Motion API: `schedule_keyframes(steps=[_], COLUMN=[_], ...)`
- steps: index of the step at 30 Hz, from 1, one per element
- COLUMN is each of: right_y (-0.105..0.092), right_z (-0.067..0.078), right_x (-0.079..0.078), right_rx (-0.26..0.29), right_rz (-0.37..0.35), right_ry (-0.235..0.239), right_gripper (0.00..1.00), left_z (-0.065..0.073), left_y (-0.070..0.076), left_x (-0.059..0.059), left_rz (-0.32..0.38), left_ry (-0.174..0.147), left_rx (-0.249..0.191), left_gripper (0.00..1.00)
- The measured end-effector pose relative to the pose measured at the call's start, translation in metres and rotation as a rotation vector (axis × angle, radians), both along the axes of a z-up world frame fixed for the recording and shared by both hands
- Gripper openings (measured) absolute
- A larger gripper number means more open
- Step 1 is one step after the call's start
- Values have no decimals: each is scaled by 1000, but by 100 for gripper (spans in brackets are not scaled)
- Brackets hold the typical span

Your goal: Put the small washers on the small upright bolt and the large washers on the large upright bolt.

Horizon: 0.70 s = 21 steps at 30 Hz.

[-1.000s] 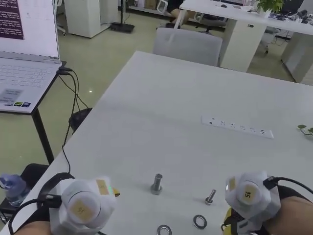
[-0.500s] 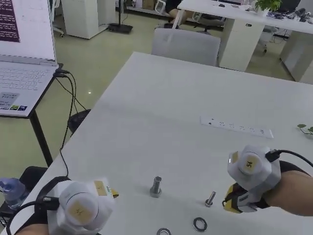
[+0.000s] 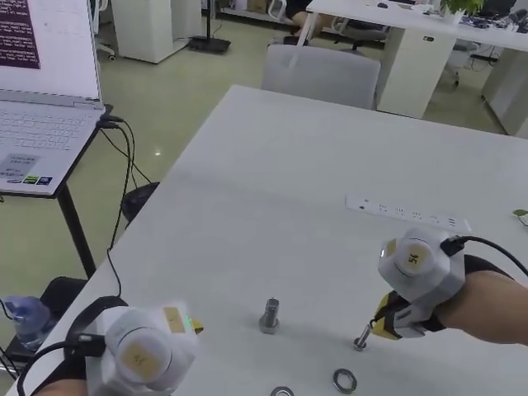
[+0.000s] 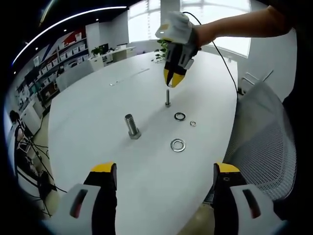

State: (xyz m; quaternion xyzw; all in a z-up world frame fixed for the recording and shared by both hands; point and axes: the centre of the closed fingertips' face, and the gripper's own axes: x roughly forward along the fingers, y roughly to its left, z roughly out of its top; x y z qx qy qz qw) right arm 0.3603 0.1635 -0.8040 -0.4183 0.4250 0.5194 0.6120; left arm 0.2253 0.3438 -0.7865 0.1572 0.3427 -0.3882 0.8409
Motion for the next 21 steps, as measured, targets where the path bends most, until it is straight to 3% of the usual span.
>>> schedule_keyframes(steps=[14, 21], right_y=[-1, -1], right_z=[-13, -17], right_x=[3, 3], right_rx=[-2, -3], right_rz=[-15, -13], right_ry=[26, 25], right_gripper=[13, 13], left_z=[0, -3], left_y=[1, 2], left_x=[1, 1], left_rz=[10, 9], left_ry=[0, 4], left_rx=[-15, -2], left_gripper=[90, 91])
